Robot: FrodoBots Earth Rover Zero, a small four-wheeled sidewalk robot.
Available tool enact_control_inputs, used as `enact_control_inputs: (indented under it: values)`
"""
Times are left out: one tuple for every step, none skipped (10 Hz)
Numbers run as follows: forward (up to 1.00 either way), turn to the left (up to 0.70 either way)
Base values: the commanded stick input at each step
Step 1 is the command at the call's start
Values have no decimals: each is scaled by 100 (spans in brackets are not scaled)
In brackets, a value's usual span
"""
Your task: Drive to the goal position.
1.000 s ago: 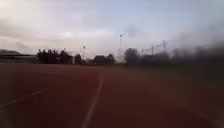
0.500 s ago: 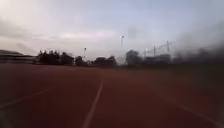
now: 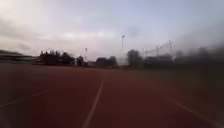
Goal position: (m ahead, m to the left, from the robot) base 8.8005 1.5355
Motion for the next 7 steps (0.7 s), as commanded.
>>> enact_control_inputs:
  values:
    - [70, 0]
    - [70, 0]
    - [70, 0]
    - [70, 0]
    - [70, 0]
    - [70, 0]
    - [70, 0]
